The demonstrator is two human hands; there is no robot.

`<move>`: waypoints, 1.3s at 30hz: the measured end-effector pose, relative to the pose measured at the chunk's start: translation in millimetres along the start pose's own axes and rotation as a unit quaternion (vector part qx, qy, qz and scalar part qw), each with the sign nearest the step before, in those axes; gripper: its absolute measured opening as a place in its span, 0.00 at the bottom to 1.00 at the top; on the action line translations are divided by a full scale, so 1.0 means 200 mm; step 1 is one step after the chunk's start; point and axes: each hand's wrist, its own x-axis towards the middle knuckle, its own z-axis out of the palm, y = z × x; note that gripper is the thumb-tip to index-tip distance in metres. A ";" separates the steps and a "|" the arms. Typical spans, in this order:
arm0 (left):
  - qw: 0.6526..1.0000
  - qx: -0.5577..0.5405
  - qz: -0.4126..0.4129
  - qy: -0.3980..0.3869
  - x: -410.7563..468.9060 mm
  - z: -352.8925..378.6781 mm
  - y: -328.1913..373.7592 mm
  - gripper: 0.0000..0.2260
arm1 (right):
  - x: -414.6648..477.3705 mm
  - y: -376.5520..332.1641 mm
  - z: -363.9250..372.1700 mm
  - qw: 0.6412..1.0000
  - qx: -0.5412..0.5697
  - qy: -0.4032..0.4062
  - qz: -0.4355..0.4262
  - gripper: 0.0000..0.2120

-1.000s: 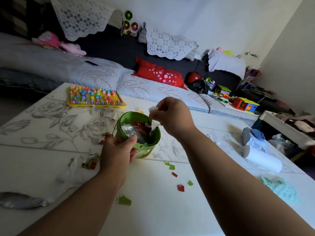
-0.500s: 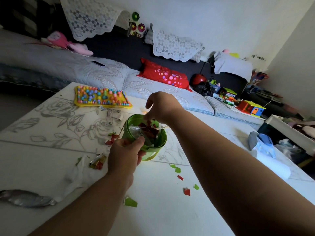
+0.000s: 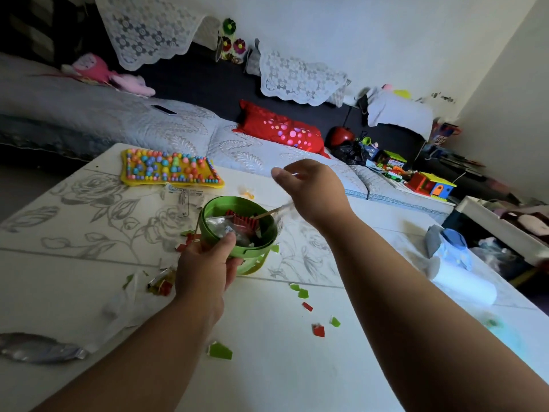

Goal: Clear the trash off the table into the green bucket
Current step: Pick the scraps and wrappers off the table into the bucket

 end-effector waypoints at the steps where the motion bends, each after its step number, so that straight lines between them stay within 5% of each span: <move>1: 1.000 0.001 0.004 -0.001 0.00 0.00 0.00 0.13 | -0.02 0.03 -0.02 1.000 0.018 0.022 0.008 0.19; 6: 1.000 0.002 0.019 -0.002 -0.01 0.00 0.02 0.12 | -0.18 0.35 -0.06 0.991 0.034 0.062 0.113 0.20; 11: 1.000 0.003 0.005 0.005 0.00 0.00 0.00 0.14 | -0.45 0.65 0.00 0.929 -0.080 -0.220 0.286 0.32; 14: 1.000 0.010 0.004 0.004 0.00 0.00 -0.02 0.14 | -0.52 0.70 0.03 0.925 -0.179 -0.215 0.258 0.29; 23: 1.000 0.021 0.010 0.003 -0.01 0.00 -0.01 0.09 | -0.51 0.74 0.08 0.933 -0.138 -0.208 0.259 0.07; 39: 1.000 0.001 0.020 -0.001 -0.03 0.00 0.01 0.08 | -0.54 0.76 0.08 0.927 -0.190 -0.191 0.263 0.20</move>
